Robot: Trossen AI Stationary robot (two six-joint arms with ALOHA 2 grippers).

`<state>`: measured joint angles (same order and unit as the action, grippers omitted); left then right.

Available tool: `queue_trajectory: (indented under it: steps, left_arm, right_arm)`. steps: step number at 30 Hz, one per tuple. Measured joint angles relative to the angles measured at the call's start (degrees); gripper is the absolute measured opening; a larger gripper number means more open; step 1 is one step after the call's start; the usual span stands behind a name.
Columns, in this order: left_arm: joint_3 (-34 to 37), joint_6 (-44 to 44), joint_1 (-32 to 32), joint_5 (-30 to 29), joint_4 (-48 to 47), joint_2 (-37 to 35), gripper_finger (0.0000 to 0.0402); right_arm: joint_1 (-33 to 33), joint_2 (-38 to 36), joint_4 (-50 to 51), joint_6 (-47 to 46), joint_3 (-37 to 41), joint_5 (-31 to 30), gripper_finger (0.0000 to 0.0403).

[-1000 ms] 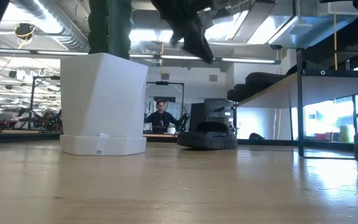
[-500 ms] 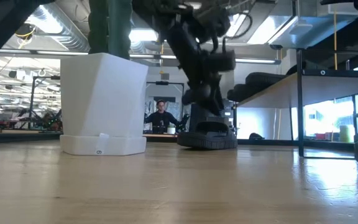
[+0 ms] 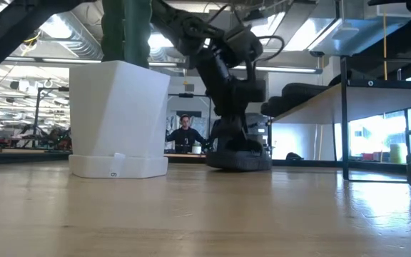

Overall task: Pick and place slides into the shelf
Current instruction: Put the black slide on the shelf

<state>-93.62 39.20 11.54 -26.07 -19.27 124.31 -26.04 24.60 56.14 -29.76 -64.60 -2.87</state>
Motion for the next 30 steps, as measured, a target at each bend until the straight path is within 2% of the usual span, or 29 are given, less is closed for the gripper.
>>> queue_trajectory:
  steps: [4,13,16,21,30]
  left_arm:
    - [0.0,-0.1,1.8,5.7,-0.7,0.0,0.0186]
    - [0.0,0.3,2.1,4.9,-0.5,1.2,0.0185]
    - [0.0,0.3,2.1,4.3,-0.3,1.2,0.0173]
    - [0.0,0.3,2.1,4.3,-0.3,1.2,0.0128]
    - [0.0,0.1,2.1,4.3,-0.2,1.2,0.0011]
  right_arm:
    - [0.0,0.0,0.2,0.0,0.0,0.0,0.0152]
    - [0.0,0.0,3.1,0.0,0.0,0.0,0.0152]
    - [0.0,0.0,3.1,0.0,0.0,0.0,0.0152]
    - [0.0,0.0,3.1,0.2,0.0,0.0,0.0152]
    - [0.0,0.0,3.1,0.3,0.0,0.0,0.0152]
